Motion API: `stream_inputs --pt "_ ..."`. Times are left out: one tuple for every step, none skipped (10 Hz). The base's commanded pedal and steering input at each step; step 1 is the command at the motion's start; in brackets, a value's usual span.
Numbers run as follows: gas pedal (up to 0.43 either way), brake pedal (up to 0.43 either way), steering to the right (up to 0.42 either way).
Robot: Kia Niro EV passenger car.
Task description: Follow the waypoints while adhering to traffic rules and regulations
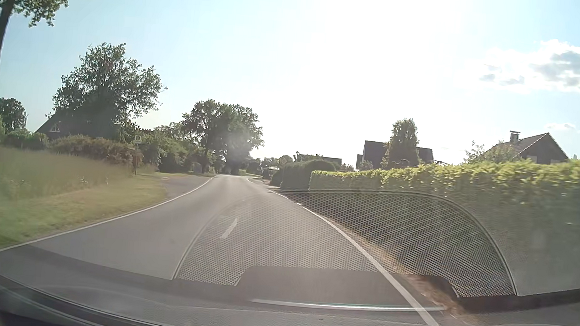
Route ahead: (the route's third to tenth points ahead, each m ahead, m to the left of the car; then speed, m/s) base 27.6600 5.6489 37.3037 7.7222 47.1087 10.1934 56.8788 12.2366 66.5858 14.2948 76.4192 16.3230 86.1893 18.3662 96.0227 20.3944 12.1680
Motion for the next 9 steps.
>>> stream_inputs --pt "0.11 0.006 -0.044" --pt "0.11 0.006 -0.044" --pt "0.11 0.006 -0.044" --pt "0.11 0.006 -0.044" --pt "0.11 0.006 -0.043" --pt "0.118 0.006 -0.042" --pt "0.118 0.006 -0.041" --pt "0.118 0.006 -0.037" --pt "0.118 0.006 -0.03"
